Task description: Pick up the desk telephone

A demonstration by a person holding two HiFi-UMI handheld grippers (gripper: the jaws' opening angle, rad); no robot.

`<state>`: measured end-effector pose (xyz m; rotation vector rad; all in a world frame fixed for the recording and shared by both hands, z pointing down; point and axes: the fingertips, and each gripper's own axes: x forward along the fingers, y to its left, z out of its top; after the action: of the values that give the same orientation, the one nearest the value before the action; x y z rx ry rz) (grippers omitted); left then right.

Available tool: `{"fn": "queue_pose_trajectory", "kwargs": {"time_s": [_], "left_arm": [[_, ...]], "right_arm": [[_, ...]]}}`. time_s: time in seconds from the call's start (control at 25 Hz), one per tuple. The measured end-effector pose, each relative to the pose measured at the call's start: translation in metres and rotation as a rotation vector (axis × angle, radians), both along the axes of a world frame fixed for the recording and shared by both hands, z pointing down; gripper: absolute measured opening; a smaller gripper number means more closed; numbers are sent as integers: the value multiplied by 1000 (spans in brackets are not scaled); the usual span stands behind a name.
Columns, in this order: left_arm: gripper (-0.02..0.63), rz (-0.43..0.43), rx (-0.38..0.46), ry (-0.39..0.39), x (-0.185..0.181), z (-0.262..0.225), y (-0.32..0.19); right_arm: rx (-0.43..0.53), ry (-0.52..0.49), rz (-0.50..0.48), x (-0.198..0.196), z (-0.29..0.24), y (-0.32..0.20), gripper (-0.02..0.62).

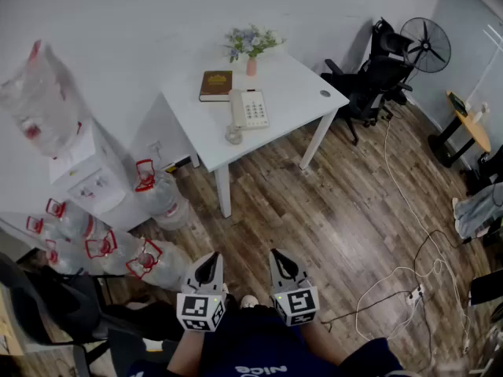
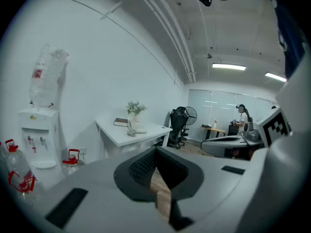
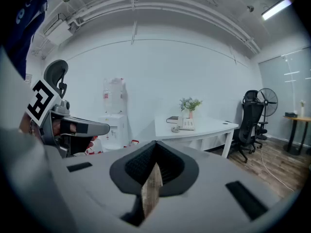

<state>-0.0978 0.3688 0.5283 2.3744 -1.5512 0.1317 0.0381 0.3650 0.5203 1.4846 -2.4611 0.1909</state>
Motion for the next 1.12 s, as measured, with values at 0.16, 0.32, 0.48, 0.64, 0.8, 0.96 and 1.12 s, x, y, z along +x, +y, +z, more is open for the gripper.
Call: {"fn": "queue_pose_trajectory", "kwargs": {"time_s": [0.16, 0.32, 0.48, 0.64, 0.8, 0.96, 1.12], "left_arm": [[17, 0, -7, -5, 5, 3, 7], [17, 3, -5, -10, 16, 1, 13], [17, 6, 0, -18, 15, 0, 13], [17, 2, 9, -31, 16, -2, 12], [17, 0, 14, -38, 15, 1, 14], [17, -9, 2, -35, 12, 6, 11], [17, -7, 4, -26, 10, 7, -5]], "right_arm": [[10, 0, -12, 0, -2, 6, 21], [-2, 10, -20, 9, 1, 13, 21], [8, 11, -13, 12, 2, 11, 21], [32, -8, -11, 15, -3, 11, 21], [22, -15, -21, 13, -1, 12, 21], [25, -3, -42, 8, 4, 7, 21], [22, 5, -39, 6, 5, -7, 21]]}}
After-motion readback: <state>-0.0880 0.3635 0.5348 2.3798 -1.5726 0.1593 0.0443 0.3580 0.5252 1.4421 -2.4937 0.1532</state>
